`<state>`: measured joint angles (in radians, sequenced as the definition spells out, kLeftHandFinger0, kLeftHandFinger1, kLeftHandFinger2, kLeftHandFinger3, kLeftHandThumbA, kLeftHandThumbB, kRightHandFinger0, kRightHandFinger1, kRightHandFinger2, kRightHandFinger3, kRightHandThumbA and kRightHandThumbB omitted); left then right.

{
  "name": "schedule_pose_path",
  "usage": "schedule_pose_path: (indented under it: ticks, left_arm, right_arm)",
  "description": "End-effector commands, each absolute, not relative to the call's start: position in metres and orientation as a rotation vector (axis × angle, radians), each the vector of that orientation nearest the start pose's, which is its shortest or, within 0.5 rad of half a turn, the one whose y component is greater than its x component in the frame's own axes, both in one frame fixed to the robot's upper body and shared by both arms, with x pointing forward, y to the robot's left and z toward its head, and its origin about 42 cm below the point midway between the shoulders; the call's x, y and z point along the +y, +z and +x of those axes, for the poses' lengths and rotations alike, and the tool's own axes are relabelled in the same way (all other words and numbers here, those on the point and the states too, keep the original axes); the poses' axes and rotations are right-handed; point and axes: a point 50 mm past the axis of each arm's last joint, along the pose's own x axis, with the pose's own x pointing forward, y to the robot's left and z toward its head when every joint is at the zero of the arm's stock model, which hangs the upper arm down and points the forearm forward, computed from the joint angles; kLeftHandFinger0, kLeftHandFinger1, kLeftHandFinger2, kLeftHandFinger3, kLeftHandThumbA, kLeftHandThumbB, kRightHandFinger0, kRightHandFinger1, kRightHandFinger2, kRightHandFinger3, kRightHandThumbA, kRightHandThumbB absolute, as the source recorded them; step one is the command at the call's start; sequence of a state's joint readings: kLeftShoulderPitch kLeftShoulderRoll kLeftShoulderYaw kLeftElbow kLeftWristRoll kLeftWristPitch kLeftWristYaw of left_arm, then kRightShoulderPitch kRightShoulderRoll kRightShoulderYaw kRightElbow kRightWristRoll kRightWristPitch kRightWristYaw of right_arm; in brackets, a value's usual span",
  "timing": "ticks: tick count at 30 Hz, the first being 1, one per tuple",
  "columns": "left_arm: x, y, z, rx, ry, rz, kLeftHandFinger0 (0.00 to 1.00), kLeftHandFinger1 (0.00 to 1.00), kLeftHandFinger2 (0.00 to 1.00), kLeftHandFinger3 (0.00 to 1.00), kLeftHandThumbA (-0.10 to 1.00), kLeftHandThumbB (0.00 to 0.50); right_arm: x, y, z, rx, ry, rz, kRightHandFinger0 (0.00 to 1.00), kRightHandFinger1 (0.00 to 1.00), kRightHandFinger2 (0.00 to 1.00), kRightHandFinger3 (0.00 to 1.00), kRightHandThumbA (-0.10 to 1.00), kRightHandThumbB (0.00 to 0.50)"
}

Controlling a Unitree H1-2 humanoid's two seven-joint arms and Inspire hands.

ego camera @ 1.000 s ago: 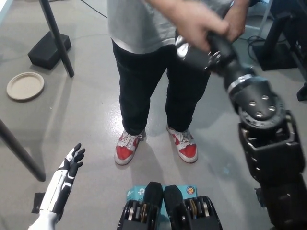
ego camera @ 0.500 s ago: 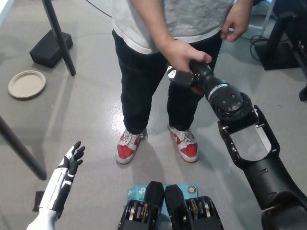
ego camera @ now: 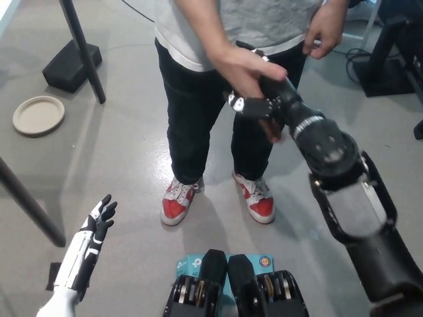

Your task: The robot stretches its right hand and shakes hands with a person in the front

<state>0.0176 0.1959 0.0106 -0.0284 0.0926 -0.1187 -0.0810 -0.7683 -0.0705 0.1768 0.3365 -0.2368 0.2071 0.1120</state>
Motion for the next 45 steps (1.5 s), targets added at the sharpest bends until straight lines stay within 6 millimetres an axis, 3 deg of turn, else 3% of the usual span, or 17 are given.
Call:
schedule_pose_path:
  ticks: [1, 8, 16, 21, 25, 27, 30, 34, 35, 36, 40, 42, 45]
  left_arm:
    - [0.274, 0.126, 0.281, -0.166, -0.104, 0.310, 1.00, 1.00, 1.00, 1.00, 1.00, 0.120]
    - [0.274, 0.125, 0.283, -0.167, -0.100, 0.321, 1.00, 1.00, 1.00, 1.00, 1.00, 0.142]
    - [0.274, 0.124, 0.284, -0.171, -0.109, 0.315, 1.00, 1.00, 1.00, 1.00, 1.00, 0.145]
    - [0.275, 0.123, 0.285, -0.170, -0.107, 0.311, 1.00, 1.00, 1.00, 1.00, 1.00, 0.139]
    - [0.275, 0.121, 0.284, -0.167, -0.107, 0.314, 1.00, 1.00, 1.00, 1.00, 1.00, 0.135]
    - [0.276, 0.122, 0.285, -0.170, -0.098, 0.313, 1.00, 1.00, 1.00, 1.00, 1.00, 0.125]
    - [0.276, 0.124, 0.288, -0.169, -0.104, 0.316, 1.00, 1.00, 1.00, 1.00, 1.00, 0.132]
    - [0.274, 0.124, 0.290, -0.175, -0.107, 0.314, 1.00, 1.00, 1.00, 1.00, 1.00, 0.104]
    - [0.273, 0.124, 0.289, -0.169, -0.100, 0.314, 1.00, 1.00, 1.00, 1.00, 1.00, 0.110]
    - [0.272, 0.125, 0.289, -0.164, -0.106, 0.314, 1.00, 1.00, 1.00, 1.00, 1.00, 0.111]
    - [0.271, 0.128, 0.291, -0.166, -0.114, 0.323, 1.00, 1.00, 1.00, 1.00, 1.00, 0.128]
    - [0.271, 0.130, 0.294, -0.163, -0.114, 0.304, 1.00, 1.00, 1.00, 1.00, 1.00, 0.150]
    - [0.271, 0.134, 0.301, -0.178, -0.125, 0.313, 1.00, 1.00, 1.00, 1.00, 1.00, 0.142]
  right_arm:
    - [-0.138, 0.303, 0.460, -0.346, 0.276, -0.515, 1.00, 1.00, 1.00, 1.00, 1.00, 0.496]
    - [-0.180, 0.304, 0.427, -0.360, 0.224, -0.489, 1.00, 1.00, 1.00, 1.00, 1.00, 0.482]
    - [-0.233, 0.268, 0.403, -0.286, 0.140, -0.463, 1.00, 1.00, 1.00, 1.00, 1.00, 0.444]
    - [-0.265, 0.212, 0.390, -0.144, 0.116, -0.371, 1.00, 1.00, 1.00, 1.00, 1.00, 0.357]
    - [-0.281, 0.161, 0.371, -0.043, 0.105, -0.330, 1.00, 1.00, 1.00, 1.00, 1.00, 0.354]
    - [-0.286, 0.144, 0.367, -0.021, 0.099, -0.315, 1.00, 1.00, 1.00, 1.00, 1.00, 0.366]
    - [-0.290, 0.121, 0.359, -0.016, 0.086, -0.274, 1.00, 1.00, 1.00, 1.00, 1.00, 0.299]
    - [-0.287, 0.106, 0.345, -0.029, 0.077, -0.130, 1.00, 1.00, 1.00, 1.00, 1.00, 0.274]
    - [-0.287, 0.101, 0.341, -0.042, 0.086, -0.100, 1.00, 1.00, 1.00, 1.00, 1.00, 0.283]
    - [-0.287, 0.098, 0.338, -0.048, 0.082, -0.093, 1.00, 1.00, 1.00, 1.00, 1.00, 0.334]
    - [-0.282, 0.096, 0.336, -0.084, 0.065, -0.069, 1.00, 1.00, 1.00, 1.00, 1.00, 0.329]
    - [-0.280, 0.097, 0.336, -0.105, 0.069, -0.072, 1.00, 1.00, 1.00, 1.00, 1.00, 0.310]
    - [-0.278, 0.101, 0.338, -0.119, 0.075, -0.091, 1.00, 1.00, 1.00, 1.00, 1.00, 0.278]
